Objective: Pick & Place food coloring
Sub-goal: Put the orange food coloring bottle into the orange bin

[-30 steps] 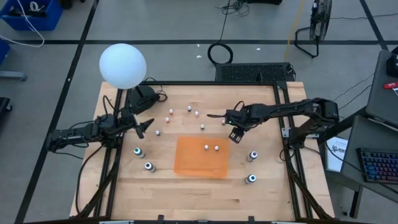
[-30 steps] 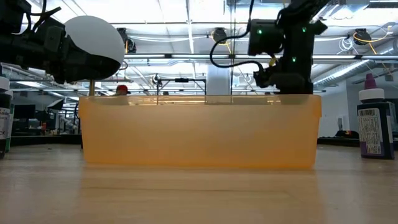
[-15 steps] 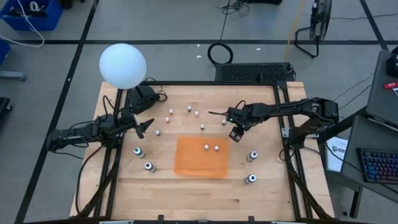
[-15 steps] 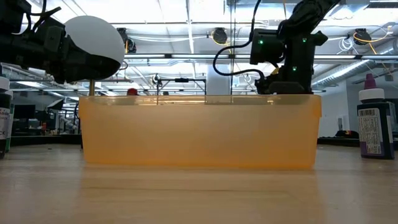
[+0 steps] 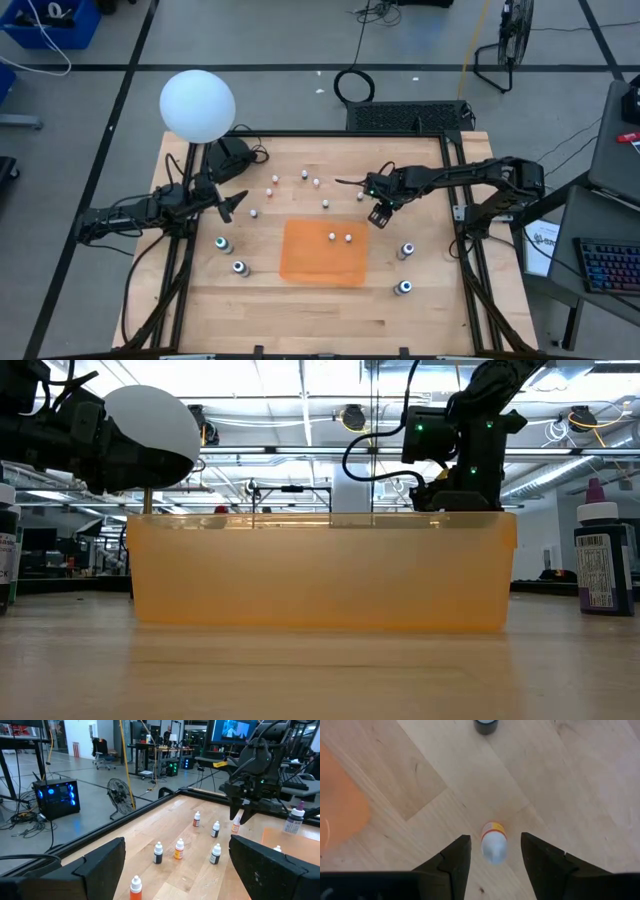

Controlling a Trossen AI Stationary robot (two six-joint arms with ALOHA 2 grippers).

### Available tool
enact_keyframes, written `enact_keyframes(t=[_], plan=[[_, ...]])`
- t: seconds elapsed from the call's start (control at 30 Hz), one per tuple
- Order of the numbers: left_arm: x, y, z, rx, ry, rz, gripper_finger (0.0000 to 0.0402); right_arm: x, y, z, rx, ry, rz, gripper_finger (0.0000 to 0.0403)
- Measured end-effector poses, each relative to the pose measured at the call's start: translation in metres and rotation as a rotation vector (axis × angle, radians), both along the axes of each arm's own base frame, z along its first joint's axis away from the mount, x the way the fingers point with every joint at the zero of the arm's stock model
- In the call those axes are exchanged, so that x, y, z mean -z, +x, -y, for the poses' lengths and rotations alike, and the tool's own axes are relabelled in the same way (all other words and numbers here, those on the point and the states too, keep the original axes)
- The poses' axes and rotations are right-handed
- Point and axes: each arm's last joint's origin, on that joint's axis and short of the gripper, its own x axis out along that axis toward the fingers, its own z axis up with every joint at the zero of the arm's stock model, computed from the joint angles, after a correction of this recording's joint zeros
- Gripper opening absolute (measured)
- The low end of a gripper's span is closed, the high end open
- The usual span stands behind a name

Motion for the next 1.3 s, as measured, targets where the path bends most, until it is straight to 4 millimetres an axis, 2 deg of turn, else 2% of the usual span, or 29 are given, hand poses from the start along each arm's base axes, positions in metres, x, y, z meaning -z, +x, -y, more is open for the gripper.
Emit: enact_keyframes(t=[0.53,0.7,0.83,0.97,1.1,1.2,1.3], plan=[[0.000,0.000,0.000,0.000,0.000,0.000,0.0353,0.000,-0.001,0.000,-0.018,-0.006,-0.016,0.0036],[0.000,0.000,0.000,0.000,0.000,0.000,0.0353,-0.006,0.003,-0.002,-0.039,-0.030,-0.021,0.0036],[0.000,0.000,0.000,0.000,0.000,0.000,0.0353,-0.036,0.020,-0.015,-0.097,-0.053,0.029,0.0036],[0.000,0.000,0.000,0.000,0.000,0.000,0.0353,-0.078,0.037,-0.036,-0.147,-0.186,0.092,0.0036],[0.000,0.000,0.000,0.000,0.000,0.000,0.0353,-0.118,0.045,-0.061,-0.148,-0.238,0.176,0.0036],[0.000,0.000,0.000,0.000,0.000,0.000,0.0353,-0.135,0.047,-0.081,-0.153,-0.242,0.233,0.0036],[0.000,0.000,0.000,0.000,0.000,0.000,0.0353,-0.136,0.048,-0.096,-0.151,-0.218,0.251,0.0036]])
